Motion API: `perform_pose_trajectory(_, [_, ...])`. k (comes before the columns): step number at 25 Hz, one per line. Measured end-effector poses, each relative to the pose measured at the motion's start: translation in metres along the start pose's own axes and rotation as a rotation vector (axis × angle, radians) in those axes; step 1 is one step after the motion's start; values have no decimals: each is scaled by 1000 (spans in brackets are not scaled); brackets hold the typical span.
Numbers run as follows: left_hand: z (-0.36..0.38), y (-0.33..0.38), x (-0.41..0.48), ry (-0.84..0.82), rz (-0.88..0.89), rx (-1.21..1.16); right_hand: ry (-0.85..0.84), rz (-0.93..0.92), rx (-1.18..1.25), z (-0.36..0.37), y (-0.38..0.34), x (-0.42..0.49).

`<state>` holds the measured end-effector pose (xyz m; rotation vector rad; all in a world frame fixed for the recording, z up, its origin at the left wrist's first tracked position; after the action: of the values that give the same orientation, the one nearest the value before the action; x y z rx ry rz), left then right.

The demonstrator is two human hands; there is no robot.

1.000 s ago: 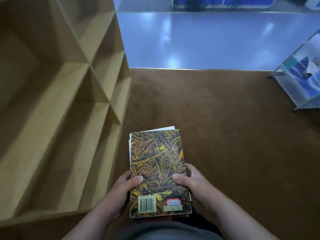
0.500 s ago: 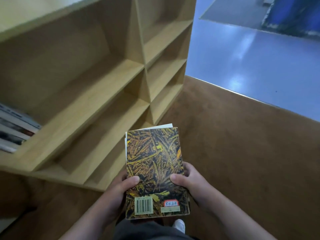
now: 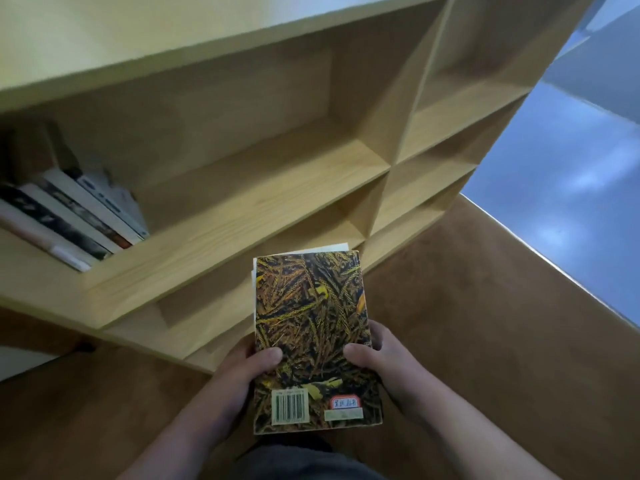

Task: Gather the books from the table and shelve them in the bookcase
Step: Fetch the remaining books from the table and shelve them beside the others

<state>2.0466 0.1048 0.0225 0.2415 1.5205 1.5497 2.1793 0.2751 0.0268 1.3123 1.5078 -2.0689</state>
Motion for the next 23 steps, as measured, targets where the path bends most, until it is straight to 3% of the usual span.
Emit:
perform_pose_trajectory(11, [-7,16,16,325,3,-175,-208,13,-271,7,-68,70])
perform_pose_trajectory(19, [20,23,24,664,146,-307,-435,1,-456,2,-125,93])
perform_pose_trajectory(23, [19,44,34,735,219,-303,-483,-55,-493,12,-152,104])
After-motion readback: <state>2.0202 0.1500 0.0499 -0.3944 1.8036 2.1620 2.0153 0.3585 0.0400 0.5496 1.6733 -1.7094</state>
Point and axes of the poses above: each hand's wrist, its own x-axis towards the middle knuckle, its own z-axis out of the palm, y = z × x, the point moved 9 cm from there along x, towards the middle knuckle, and after that the axes turned 14 degrees about z, right-handed, at the moved point
